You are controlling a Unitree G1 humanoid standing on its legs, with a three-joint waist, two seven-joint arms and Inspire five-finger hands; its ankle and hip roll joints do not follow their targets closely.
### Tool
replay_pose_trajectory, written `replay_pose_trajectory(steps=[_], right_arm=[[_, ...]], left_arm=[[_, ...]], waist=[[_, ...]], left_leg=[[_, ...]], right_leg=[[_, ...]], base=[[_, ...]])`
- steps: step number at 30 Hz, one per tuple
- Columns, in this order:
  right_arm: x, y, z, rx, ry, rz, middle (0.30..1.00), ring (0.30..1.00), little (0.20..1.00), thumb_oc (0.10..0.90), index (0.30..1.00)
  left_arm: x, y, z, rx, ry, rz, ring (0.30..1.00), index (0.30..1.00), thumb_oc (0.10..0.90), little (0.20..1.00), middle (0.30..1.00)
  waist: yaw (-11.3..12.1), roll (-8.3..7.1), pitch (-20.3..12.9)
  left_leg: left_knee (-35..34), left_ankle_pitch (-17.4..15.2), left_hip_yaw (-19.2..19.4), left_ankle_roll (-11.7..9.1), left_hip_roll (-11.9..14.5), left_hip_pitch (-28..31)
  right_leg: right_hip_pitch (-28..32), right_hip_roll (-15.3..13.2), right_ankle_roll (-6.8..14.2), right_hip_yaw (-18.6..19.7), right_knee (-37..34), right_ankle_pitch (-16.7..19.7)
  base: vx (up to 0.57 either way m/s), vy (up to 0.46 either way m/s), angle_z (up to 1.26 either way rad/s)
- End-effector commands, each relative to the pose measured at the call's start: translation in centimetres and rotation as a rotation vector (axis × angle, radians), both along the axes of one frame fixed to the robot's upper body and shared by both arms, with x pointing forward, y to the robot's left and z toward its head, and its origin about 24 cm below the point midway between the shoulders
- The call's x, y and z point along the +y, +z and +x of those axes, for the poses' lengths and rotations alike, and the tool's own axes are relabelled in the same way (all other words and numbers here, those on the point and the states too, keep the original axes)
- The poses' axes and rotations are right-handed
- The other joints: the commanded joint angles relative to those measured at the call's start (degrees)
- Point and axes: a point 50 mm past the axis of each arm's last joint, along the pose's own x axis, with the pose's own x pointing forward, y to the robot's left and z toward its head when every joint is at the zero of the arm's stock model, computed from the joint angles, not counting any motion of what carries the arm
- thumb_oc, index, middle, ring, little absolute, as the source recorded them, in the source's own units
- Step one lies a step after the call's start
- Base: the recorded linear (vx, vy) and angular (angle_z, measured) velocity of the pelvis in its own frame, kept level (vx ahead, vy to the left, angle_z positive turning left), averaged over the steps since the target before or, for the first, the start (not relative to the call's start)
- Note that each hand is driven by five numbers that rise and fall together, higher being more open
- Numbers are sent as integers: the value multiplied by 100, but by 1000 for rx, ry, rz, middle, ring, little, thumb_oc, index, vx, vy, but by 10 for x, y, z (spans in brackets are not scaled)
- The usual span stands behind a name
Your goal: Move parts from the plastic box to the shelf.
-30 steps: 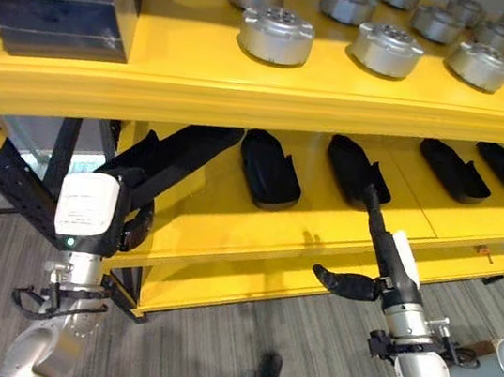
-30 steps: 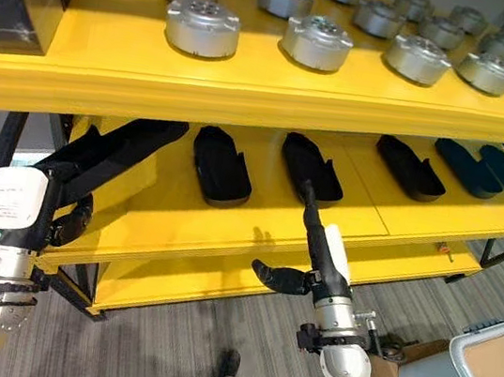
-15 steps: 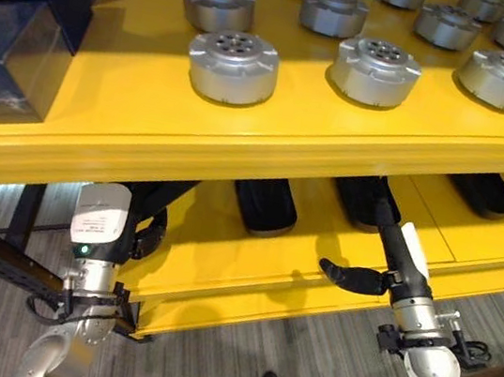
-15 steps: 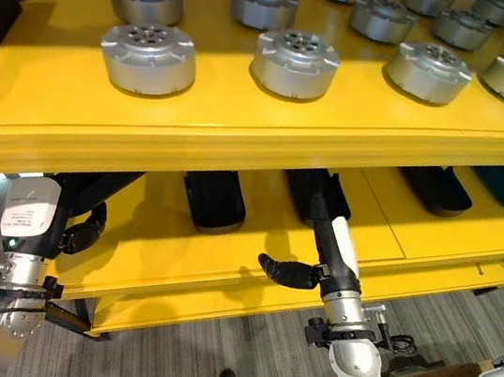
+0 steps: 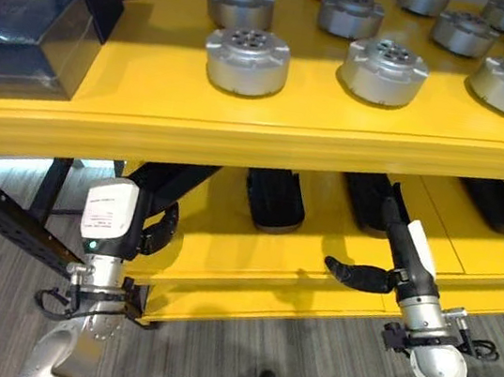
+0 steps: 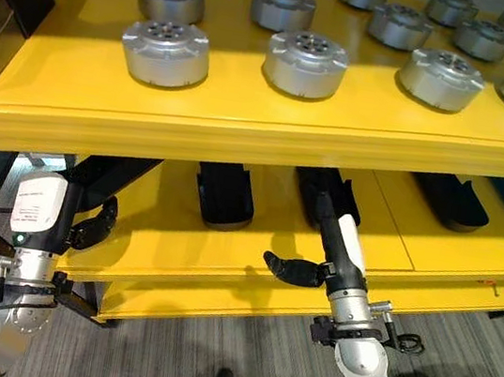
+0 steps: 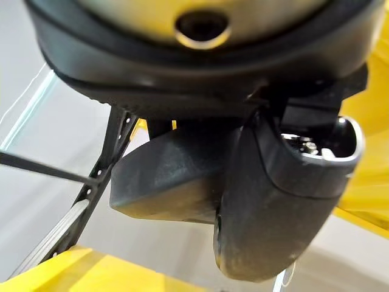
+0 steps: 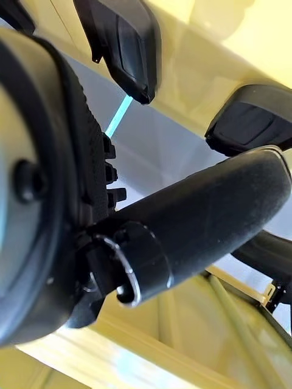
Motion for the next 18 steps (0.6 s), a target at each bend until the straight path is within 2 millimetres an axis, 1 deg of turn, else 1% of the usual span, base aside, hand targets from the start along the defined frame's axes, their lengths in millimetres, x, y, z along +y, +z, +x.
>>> replay_pose_trajectory(steps=[1,2,3,4,5,8,13,18], right_arm=[[3,42,-5,-237,47,21,1000,1000,1000,900,1000],[4,42,-5,-236,47,30,1000,1000,1000,900,1000],[4,42,-5,-236,47,31,1000,1000,1000,900,1000],[5,39,-6,-221,46,43,1000,1000,1000,900,1000],[7,37,-6,-211,51,45,1000,1000,1000,900,1000],[10,32,-6,-190,55,40,1000,1000,1000,900,1000],[12,26,-7,-156,63,46,1000,1000,1000,900,1000],[14,21,-9,-123,77,42,1000,1000,1000,900,1000]], left_arm=[[-2,57,4,-305,-44,-38,300,300,400,300,300],[-3,58,4,-315,-52,-44,300,300,400,300,300],[-3,59,4,-315,-52,-43,300,300,400,300,300],[-4,58,4,-306,-62,-52,300,300,400,300,300],[-5,58,4,-303,-67,-50,300,300,400,300,300],[-7,55,6,-281,-71,-44,300,300,400,300,300],[-6,43,8,-213,-41,-38,300,300,400,300,300],[0,29,9,-156,23,-105,300,300,400,300,300]], waist=[[-103,84,-565],[-87,82,-558],[-79,72,-553],[-84,33,-549],[-59,-7,-547],[-31,-90,-559],[-29,-192,-634],[-37,-284,-703]], left_leg=[[-221,388,208,217,-441,332],[-233,365,199,235,-510,368],[-233,363,208,242,-521,377],[-233,230,322,287,-628,435],[-240,170,386,324,-696,491],[-310,80,504,402,-838,576],[-498,24,628,466,-938,767],[-714,59,730,480,-933,963]], right_leg=[[377,-506,767,73,172,-310],[386,-545,781,102,174,-281],[390,-556,789,112,171,-278],[407,-670,834,121,172,-242],[404,-724,867,175,173,-224],[371,-831,958,243,175,-178],[357,-893,1040,327,140,-113],[359,-878,1076,366,75,-64]], base=[[73,184,17],[38,114,17],[42,153,0],[38,154,-8],[48,197,-13],[23,114,-10],[24,60,-9],[24,3,-9]])
